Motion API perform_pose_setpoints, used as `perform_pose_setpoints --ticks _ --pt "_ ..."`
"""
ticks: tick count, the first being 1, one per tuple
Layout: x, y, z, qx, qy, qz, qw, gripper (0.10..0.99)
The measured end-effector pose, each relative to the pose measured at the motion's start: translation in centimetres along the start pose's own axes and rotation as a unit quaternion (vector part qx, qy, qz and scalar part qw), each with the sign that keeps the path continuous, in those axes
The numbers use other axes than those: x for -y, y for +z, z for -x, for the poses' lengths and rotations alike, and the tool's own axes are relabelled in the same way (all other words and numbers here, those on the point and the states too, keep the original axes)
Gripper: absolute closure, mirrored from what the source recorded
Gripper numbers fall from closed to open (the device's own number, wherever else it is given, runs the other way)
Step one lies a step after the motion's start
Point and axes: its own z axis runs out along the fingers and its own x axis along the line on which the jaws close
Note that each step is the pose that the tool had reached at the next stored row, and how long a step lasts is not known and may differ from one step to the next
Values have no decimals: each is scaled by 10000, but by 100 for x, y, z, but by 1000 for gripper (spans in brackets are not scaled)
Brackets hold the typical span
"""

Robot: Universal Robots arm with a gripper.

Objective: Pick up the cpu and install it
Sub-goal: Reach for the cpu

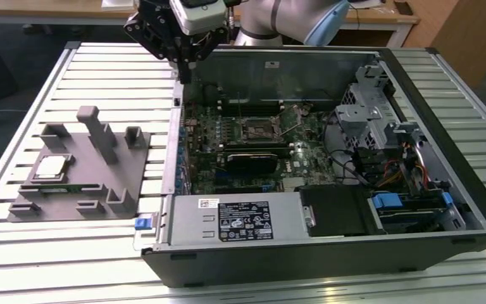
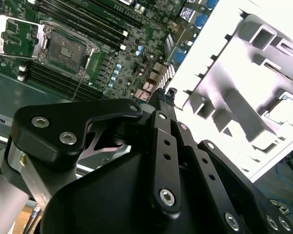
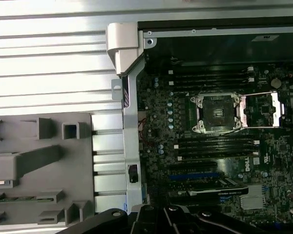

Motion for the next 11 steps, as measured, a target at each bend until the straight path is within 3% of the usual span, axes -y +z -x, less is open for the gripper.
perform_pose_setpoints --ticks 11 --pt "8 2 -106 -1 0 0 10000 980"
